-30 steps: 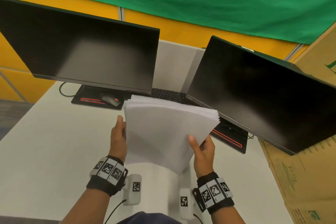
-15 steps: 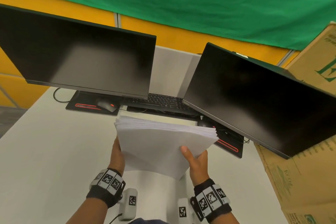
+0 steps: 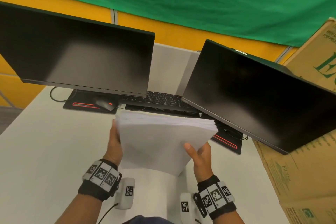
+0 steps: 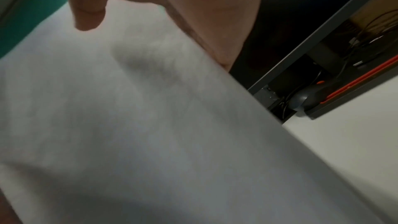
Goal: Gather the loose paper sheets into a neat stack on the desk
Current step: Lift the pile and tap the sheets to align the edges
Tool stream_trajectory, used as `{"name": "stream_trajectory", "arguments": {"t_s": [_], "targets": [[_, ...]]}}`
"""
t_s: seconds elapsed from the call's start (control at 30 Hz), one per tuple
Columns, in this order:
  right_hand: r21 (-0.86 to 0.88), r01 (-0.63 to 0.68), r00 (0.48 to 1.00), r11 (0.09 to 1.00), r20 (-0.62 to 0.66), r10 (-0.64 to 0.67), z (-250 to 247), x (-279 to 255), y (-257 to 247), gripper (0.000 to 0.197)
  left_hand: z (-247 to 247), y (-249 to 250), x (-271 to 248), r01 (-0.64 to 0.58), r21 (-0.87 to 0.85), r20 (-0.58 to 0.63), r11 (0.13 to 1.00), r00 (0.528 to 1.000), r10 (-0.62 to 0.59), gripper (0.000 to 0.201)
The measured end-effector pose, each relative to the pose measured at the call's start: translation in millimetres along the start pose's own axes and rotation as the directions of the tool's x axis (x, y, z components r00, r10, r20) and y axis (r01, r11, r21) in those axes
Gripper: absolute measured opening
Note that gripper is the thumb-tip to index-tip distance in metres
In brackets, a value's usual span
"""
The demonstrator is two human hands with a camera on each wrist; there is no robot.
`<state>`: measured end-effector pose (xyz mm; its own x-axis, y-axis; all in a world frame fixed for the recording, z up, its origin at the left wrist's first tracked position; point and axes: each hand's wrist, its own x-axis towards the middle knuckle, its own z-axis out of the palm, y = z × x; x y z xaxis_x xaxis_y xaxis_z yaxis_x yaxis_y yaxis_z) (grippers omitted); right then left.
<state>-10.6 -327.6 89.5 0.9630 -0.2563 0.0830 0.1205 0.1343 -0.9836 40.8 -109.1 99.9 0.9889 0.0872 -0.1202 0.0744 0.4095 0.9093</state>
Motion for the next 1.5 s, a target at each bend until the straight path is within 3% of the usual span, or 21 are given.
{"name": "stream_trajectory", "arguments": {"t_s": [0.1,0.27,0.4,0.53,0.63,0.73,0.87,1.0,1.1,1.27,1.37,1.5], "targets": [[0.033,0.014,1.0,0.999,-0.008,-0.014,0,1,-2,0.056,-3,-6,3,0.017,0.012,0.005,1.0,1.0,-0.018,0.067],[0.017,0.003,1.0,1.0,-0.007,-0.003,7,1,-6,0.057,-8,-3,9,-0.008,0.089,0.114,0.996,0.993,-0.002,0.081],[0.033,0.021,0.999,0.999,-0.034,-0.02,5,3,-7,0.054,-13,4,22,-0.152,0.188,0.112,0.97,0.985,0.133,0.071],[0.02,0.019,0.999,1.0,-0.031,-0.018,8,3,-8,0.055,-4,6,15,-0.304,0.236,0.14,0.923,0.95,0.278,0.083],[0.021,0.081,0.996,0.996,-0.035,-0.08,7,5,-19,0.055,0,21,13,-0.37,0.208,0.121,0.906,0.928,0.351,0.054],[-0.008,0.16,0.986,0.987,-0.037,-0.16,11,5,-30,0.049,9,31,5,-0.392,0.227,0.155,0.892,0.918,0.364,0.06],[-0.064,0.226,0.969,0.972,-0.088,-0.231,16,1,-38,0.044,17,31,-3,-0.411,0.232,0.058,0.882,0.911,0.409,0.034],[-0.062,0.25,0.958,0.966,-0.129,-0.256,18,-6,-36,0.044,18,33,-11,-0.492,0.195,0.064,0.848,0.869,0.49,0.036],[-0.03,0.261,0.953,0.965,-0.149,-0.263,23,-7,-38,0.039,20,33,-14,-0.484,0.184,0.119,0.855,0.875,0.47,0.043],[0.016,0.258,0.954,0.966,-0.164,-0.252,25,-6,-44,0.039,17,32,-13,-0.464,0.217,0.099,0.859,0.886,0.453,0.032],[-0.003,0.226,0.963,0.974,-0.148,-0.224,29,-7,-45,0.051,22,32,-17,-0.451,0.279,0.121,0.848,0.892,0.435,0.026],[-0.035,0.194,0.973,0.98,-0.124,-0.197,26,-9,-42,0.043,23,32,-20,-0.484,0.307,0.142,0.82,0.875,0.463,0.025]]}}
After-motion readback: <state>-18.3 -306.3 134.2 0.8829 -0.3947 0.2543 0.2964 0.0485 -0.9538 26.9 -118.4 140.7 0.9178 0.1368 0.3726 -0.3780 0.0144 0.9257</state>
